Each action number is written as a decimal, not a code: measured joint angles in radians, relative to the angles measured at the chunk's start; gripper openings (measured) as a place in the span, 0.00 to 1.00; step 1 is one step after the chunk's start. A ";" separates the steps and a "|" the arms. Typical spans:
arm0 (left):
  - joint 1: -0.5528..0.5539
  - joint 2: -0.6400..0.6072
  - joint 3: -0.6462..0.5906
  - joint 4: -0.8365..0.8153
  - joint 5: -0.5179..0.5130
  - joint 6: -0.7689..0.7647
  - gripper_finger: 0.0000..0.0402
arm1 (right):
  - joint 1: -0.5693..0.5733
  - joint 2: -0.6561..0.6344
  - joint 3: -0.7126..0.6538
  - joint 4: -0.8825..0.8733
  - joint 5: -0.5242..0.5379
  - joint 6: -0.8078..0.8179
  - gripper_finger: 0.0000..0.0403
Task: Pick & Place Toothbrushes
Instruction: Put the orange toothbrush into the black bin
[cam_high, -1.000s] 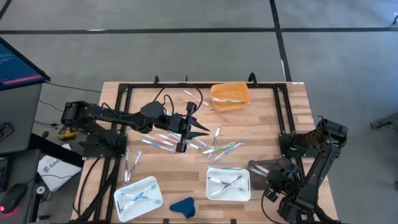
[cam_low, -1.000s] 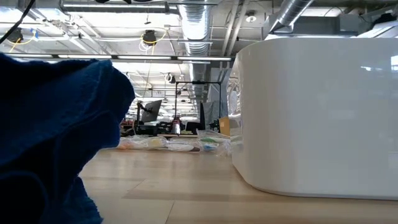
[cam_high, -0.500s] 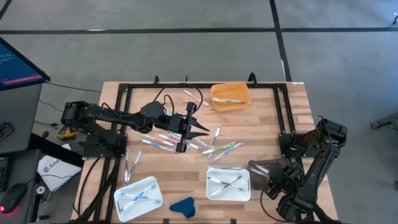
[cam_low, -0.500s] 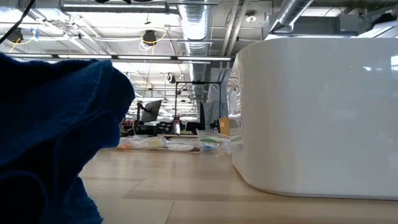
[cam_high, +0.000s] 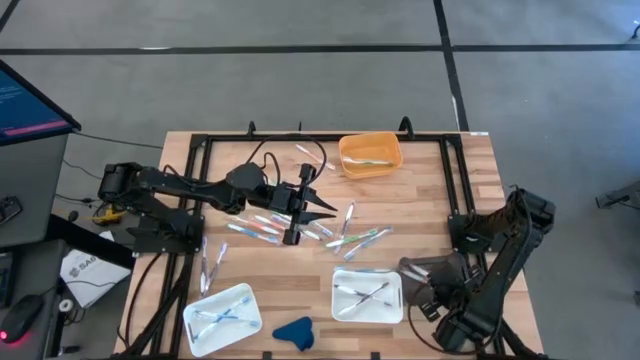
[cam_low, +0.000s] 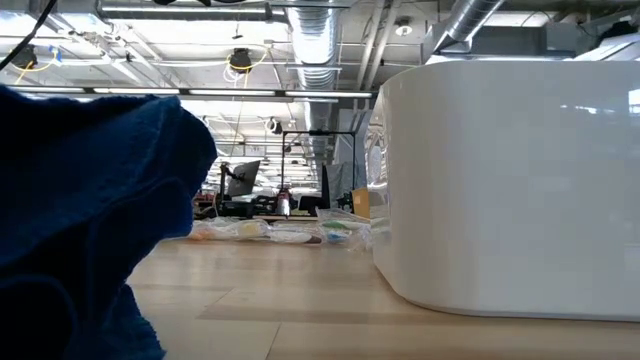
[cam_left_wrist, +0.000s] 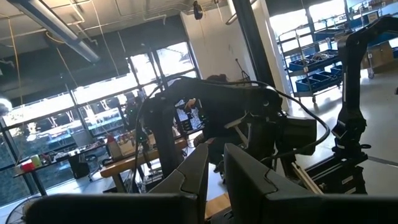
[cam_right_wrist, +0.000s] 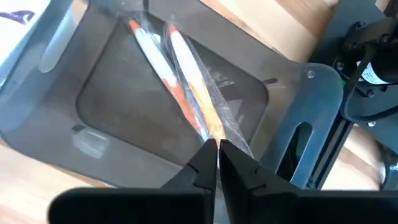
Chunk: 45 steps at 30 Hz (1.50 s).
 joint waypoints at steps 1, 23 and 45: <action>0.000 0.000 0.000 0.000 0.000 0.000 0.12 | -0.003 0.000 -0.001 0.000 -0.011 0.001 0.03; 0.000 0.000 0.000 0.000 0.000 0.000 0.12 | 0.001 0.000 -0.085 0.079 -0.180 -0.006 0.00; 0.000 0.000 0.000 -0.005 0.000 0.000 0.12 | 0.030 0.001 -0.184 0.199 -0.258 -0.032 0.00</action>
